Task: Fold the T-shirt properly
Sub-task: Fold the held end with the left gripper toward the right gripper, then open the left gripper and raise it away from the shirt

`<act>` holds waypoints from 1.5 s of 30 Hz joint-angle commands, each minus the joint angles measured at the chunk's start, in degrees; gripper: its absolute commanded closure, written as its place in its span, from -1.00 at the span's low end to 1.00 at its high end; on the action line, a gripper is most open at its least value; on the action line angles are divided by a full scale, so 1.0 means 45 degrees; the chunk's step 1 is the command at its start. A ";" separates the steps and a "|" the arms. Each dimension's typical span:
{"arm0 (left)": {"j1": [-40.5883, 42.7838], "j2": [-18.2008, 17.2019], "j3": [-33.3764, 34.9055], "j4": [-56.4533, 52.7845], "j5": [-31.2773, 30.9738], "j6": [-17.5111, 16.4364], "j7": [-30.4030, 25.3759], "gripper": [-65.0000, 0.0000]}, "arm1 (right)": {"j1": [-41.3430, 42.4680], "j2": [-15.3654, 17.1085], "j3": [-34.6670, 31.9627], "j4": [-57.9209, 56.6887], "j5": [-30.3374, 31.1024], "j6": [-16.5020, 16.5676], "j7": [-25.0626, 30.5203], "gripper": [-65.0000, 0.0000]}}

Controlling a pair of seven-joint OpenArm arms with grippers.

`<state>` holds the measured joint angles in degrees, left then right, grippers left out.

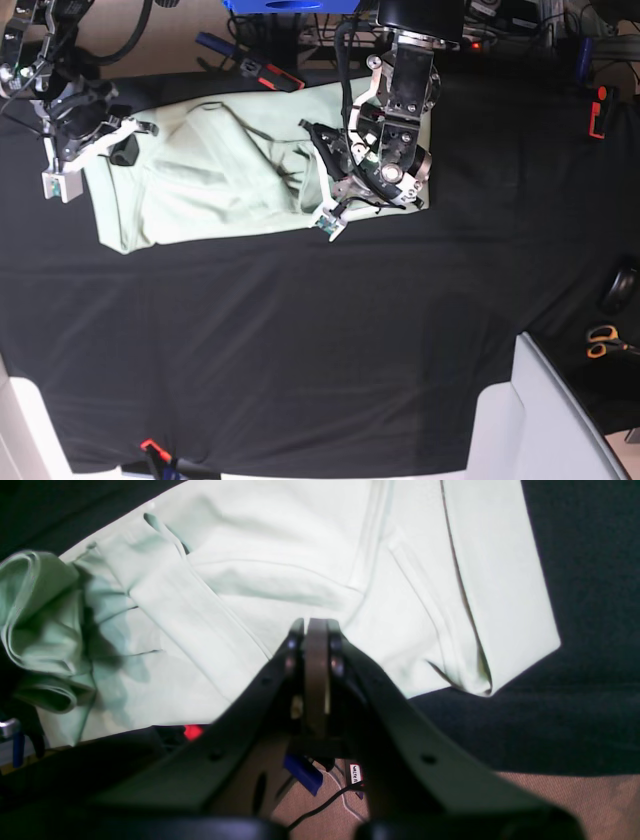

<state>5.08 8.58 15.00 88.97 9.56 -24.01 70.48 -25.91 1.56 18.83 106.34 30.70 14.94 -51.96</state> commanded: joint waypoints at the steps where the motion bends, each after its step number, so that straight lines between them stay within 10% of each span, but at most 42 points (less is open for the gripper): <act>1: -0.0143 0.0094 0.0055 0.0185 -0.0044 0.0031 -0.0062 1.00 | 0.0024 0.0073 0.0006 0.0192 0.0143 0.0050 0.0227 1.00; 21: -0.0299 0.0094 0.0778 0.0244 -0.0044 0.0031 -0.0062 0.97 | 0.0122 0.0073 0.0006 0.0192 0.0143 0.0050 0.0148 1.00; 37: -0.0319 0.0094 0.1559 0.1025 -0.0220 0.0031 -0.0062 -0.34 | 0.0122 0.0092 -0.0013 0.0192 0.0143 0.0050 0.0148 1.00; 45: -0.1667 0.0094 0.1579 0.1865 -0.4381 0.0031 0.1071 -0.53 | 0.0122 0.0092 -0.0013 0.0192 0.0143 0.0050 0.0148 1.00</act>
<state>-1.54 8.34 21.89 96.29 -10.02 -23.83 76.27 -25.43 1.72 18.72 106.34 30.70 14.96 -52.16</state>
